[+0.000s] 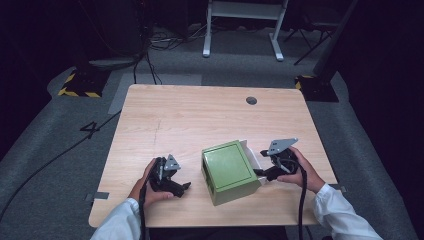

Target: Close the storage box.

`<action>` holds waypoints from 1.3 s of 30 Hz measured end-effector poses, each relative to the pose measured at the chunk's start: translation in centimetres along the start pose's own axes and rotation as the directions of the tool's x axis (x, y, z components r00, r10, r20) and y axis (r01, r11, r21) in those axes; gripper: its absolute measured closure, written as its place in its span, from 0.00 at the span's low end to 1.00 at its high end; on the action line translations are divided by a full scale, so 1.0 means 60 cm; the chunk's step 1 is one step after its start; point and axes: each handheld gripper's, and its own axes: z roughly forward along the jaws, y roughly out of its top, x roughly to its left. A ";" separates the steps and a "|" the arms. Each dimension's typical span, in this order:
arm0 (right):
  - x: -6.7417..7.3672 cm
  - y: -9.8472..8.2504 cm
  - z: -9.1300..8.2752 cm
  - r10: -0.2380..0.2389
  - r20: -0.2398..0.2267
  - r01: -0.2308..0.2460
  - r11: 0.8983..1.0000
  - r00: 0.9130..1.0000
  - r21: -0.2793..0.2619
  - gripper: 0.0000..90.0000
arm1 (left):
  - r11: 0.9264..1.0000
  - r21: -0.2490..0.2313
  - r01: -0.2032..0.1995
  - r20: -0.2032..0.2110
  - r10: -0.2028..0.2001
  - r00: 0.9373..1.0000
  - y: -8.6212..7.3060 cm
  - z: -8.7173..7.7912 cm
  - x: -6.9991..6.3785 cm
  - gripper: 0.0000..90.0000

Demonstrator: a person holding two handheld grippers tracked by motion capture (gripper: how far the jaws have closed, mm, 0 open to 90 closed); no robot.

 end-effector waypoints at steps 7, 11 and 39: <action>-0.001 -0.009 -0.023 -0.003 0.034 0.004 1.000 0.999 -0.013 0.22 | 1.000 -0.005 0.025 -0.015 -0.025 1.000 -0.013 -0.011 0.004 0.01; 0.001 -0.012 -0.037 -0.017 0.046 0.019 0.999 0.999 -0.026 0.22 | 0.999 -0.004 0.034 -0.022 -0.034 0.999 -0.018 -0.015 0.006 0.01; -0.036 -0.123 -0.095 0.094 0.219 -0.100 0.995 0.971 0.013 0.23 | 0.999 -0.005 0.054 -0.046 -0.054 0.997 -0.038 -0.034 0.014 0.01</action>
